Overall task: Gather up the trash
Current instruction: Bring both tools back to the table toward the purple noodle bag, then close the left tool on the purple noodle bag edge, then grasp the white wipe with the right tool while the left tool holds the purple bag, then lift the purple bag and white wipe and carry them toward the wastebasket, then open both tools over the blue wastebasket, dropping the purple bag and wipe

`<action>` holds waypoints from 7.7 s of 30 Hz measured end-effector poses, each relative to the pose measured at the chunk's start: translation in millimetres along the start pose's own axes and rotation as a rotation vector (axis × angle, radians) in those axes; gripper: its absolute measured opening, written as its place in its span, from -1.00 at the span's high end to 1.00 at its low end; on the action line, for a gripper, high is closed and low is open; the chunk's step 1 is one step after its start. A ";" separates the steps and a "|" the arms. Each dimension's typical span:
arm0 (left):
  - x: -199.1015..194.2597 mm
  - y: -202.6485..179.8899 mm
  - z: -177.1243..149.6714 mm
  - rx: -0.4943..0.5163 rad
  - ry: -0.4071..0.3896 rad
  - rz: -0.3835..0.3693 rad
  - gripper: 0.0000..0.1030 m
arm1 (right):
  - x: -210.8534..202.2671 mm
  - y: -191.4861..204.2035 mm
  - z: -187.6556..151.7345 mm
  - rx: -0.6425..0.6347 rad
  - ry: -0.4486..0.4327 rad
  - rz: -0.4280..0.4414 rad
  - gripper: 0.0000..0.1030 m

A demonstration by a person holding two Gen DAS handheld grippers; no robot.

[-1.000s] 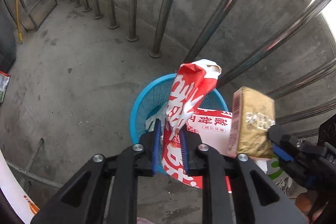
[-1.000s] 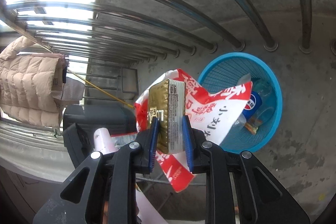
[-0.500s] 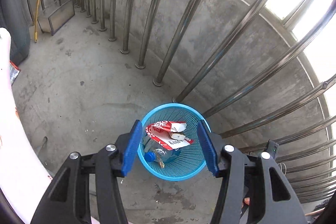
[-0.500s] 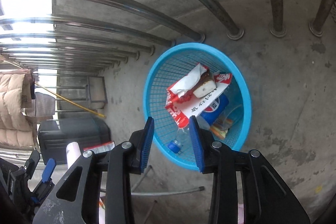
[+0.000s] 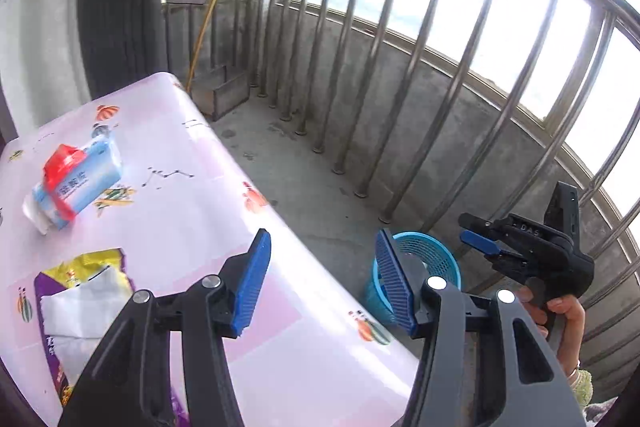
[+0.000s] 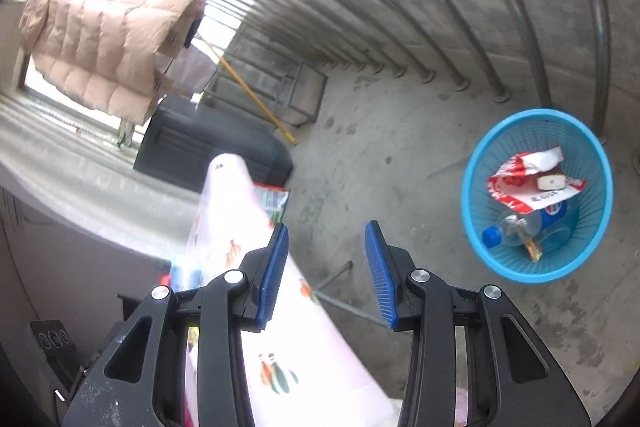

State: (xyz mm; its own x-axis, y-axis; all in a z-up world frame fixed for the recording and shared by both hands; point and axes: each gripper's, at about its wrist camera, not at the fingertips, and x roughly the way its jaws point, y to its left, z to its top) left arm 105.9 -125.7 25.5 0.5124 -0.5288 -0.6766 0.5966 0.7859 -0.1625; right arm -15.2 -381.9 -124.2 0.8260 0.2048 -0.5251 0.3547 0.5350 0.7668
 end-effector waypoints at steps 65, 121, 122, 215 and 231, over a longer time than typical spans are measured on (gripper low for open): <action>-54.6 235.3 -124.5 -0.565 -0.028 0.025 0.86 | 163.7 199.0 -159.1 -0.308 0.601 0.039 0.26; -53.0 251.0 -149.9 -0.654 0.105 -0.021 0.61 | 183.3 179.9 -152.7 -0.504 0.410 -0.158 1.00; -51.8 252.0 -149.7 -0.662 0.110 -0.027 0.59 | 182.8 180.0 -152.8 -0.509 0.408 -0.160 1.00; 135.3 -122.3 32.4 0.066 0.230 -0.422 0.99 | -26.1 -286.2 -11.8 0.540 -0.204 -0.568 0.15; 346.7 -224.2 -34.7 0.037 0.635 -0.227 0.24 | -71.5 -278.7 -12.6 0.549 -0.315 -0.453 0.11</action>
State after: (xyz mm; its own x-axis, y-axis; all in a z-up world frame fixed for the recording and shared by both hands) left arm 128.3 -474.2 -197.5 -0.0841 -0.3800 -0.9212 0.6735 0.6596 -0.3336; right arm -178.7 -535.3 -305.1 0.6054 -0.2233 -0.7640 0.7854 0.0121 0.6188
